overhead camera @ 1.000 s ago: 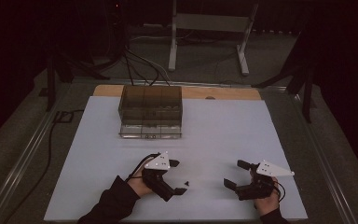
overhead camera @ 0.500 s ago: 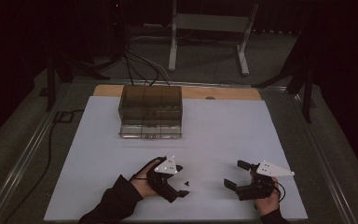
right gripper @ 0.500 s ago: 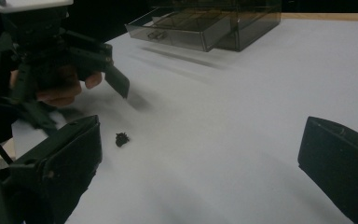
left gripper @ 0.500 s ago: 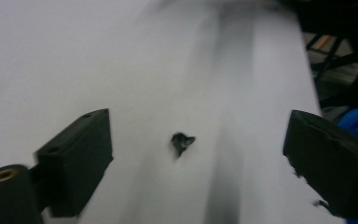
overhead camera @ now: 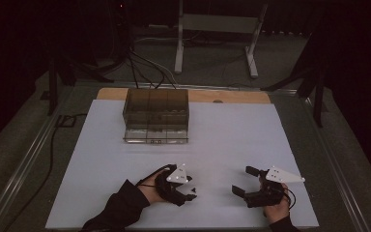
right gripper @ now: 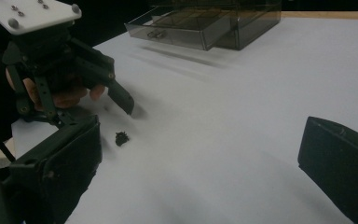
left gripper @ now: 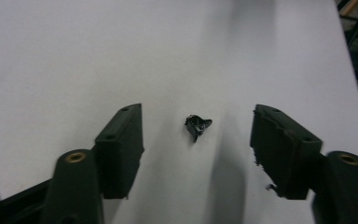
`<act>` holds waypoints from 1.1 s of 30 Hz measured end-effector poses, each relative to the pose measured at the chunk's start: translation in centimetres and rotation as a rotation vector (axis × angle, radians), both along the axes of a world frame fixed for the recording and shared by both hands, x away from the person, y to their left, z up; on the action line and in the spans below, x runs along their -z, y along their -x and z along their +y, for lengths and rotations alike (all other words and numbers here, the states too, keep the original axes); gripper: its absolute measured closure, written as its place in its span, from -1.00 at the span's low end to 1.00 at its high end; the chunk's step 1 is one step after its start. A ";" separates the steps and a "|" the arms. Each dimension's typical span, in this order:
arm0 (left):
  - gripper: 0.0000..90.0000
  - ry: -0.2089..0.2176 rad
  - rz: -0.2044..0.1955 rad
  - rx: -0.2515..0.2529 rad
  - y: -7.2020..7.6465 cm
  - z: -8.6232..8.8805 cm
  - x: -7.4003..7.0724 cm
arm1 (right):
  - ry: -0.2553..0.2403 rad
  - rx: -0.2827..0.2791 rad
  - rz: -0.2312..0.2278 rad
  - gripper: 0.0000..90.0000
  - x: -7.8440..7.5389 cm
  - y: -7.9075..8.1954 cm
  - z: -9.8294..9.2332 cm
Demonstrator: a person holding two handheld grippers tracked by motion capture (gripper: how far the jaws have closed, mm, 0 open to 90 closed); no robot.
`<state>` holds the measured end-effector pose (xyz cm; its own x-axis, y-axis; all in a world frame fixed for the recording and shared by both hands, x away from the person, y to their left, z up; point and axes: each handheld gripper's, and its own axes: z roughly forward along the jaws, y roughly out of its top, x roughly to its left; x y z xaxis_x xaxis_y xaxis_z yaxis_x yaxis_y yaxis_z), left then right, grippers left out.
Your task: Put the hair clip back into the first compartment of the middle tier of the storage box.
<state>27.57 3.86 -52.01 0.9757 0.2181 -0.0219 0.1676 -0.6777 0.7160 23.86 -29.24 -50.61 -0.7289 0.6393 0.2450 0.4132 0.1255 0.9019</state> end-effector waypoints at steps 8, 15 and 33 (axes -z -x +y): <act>0.16 -0.012 -0.022 0.022 0.0 -0.6 0.5 | -0.002 0.001 0.001 -1.00 0.0 0.0 0.0; 0.32 0.001 -0.025 0.027 -0.2 -1.0 0.6 | 0.000 0.000 0.001 -1.00 0.0 0.0 -0.1; 0.60 0.013 0.010 0.030 -0.8 -1.2 0.6 | -0.004 -0.001 0.008 -1.00 0.1 0.0 -0.1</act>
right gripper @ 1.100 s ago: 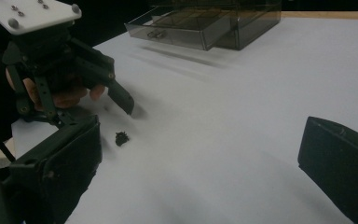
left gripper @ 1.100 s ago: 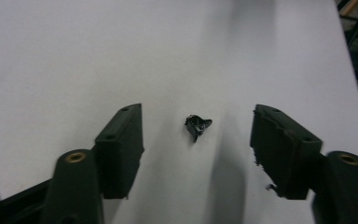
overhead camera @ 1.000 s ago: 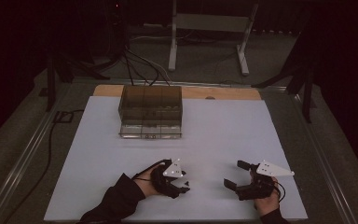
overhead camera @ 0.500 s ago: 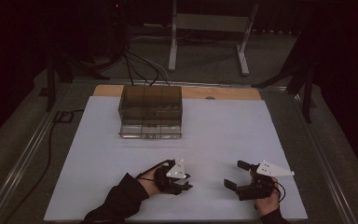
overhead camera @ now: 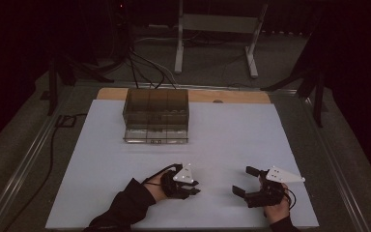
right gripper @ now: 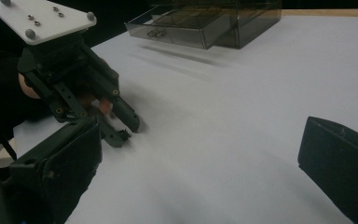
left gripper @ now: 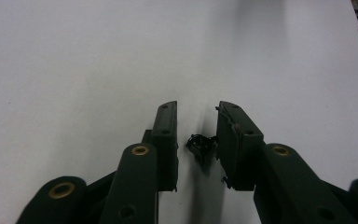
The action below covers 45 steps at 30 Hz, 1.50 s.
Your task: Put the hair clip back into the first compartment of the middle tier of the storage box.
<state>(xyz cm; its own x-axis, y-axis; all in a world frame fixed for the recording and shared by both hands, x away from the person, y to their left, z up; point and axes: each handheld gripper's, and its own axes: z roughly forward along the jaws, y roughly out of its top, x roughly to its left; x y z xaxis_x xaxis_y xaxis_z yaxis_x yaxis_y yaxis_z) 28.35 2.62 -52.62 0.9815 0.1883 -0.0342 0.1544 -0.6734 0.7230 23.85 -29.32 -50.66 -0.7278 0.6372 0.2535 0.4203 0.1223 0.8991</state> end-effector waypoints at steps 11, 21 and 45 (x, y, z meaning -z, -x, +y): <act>0.79 0.004 0.018 0.017 0.3 -0.2 -0.1 | 0.003 0.000 0.000 -1.00 0.0 0.0 0.0; 0.79 0.009 0.020 0.010 0.2 0.2 -0.2 | 0.004 0.001 0.000 -1.00 0.0 0.0 0.0; 0.79 0.025 0.015 -0.050 -0.5 2.2 -2.1 | 0.004 0.000 0.002 -1.00 0.0 0.1 0.0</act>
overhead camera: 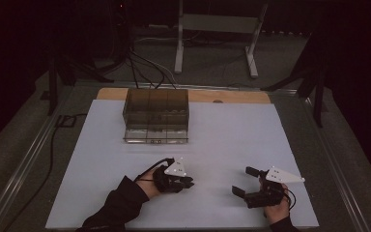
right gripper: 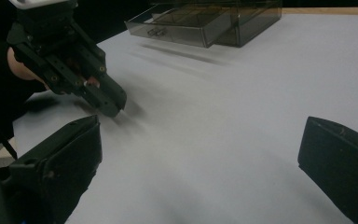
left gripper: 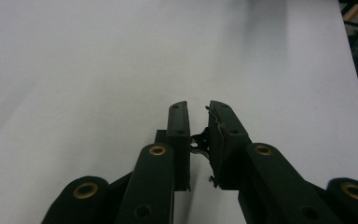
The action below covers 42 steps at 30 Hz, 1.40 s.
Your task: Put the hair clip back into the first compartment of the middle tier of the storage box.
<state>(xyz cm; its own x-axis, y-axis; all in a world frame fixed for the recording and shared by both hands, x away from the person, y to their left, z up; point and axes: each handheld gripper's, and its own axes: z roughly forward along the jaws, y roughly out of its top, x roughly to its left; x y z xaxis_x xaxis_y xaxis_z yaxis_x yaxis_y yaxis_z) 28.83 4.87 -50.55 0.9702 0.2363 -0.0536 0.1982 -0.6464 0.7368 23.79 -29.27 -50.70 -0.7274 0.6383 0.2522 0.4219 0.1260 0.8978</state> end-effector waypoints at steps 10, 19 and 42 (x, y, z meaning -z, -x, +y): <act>0.79 0.018 -0.005 -0.033 -0.3 1.3 -0.9 | 0.001 0.001 -0.001 -1.00 0.0 0.0 0.0; 0.79 0.022 -0.016 -0.059 -0.6 2.4 -1.8 | 0.001 0.000 -0.001 -1.00 0.0 0.0 0.0; 0.79 0.038 -0.027 -0.111 -1.2 4.8 -3.3 | 0.004 -0.002 -0.001 -1.00 0.0 0.1 0.1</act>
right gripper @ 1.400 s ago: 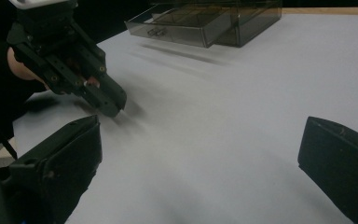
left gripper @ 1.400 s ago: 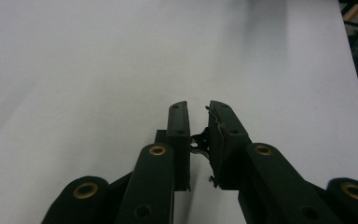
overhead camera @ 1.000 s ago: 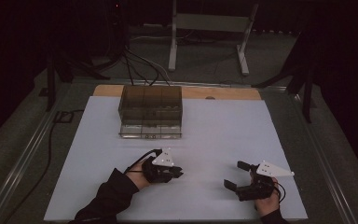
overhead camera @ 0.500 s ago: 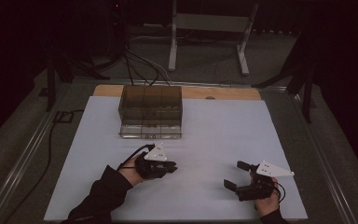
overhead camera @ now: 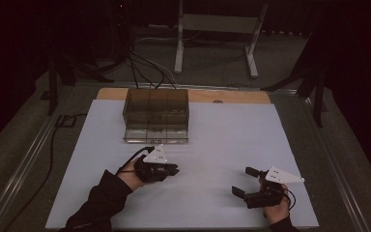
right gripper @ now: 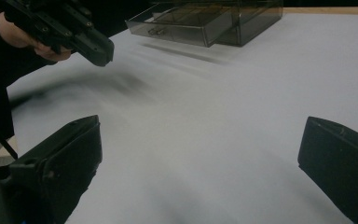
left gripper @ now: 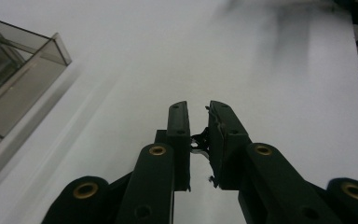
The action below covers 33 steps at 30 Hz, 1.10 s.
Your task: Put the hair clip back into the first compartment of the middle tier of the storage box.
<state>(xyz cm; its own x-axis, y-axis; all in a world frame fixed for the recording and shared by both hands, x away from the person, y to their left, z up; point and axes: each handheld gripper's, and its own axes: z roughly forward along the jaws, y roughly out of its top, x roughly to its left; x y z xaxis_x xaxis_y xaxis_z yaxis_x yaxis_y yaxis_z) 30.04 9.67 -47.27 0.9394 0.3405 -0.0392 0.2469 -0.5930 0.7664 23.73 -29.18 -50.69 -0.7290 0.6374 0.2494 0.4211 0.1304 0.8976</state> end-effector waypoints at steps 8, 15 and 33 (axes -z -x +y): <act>0.79 0.019 -0.009 -0.035 -0.6 1.2 -0.7 | -0.004 0.003 0.001 -1.00 0.0 0.0 0.0; 0.79 0.046 -0.018 -0.065 -1.0 2.2 -1.6 | -0.004 0.004 0.004 -1.00 0.0 0.0 0.0; 0.79 0.057 -0.032 -0.128 -2.0 4.5 -3.0 | -0.003 0.002 0.006 -1.00 0.0 0.0 0.0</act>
<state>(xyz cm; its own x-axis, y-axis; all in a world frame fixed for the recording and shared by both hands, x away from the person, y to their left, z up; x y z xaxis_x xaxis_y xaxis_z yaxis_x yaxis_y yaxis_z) 32.01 14.18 -44.27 0.8897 0.4554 -0.0322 0.2922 -0.5138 0.8066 23.76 -29.17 -50.73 -0.7262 0.6382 0.2558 0.4266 0.1265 0.8955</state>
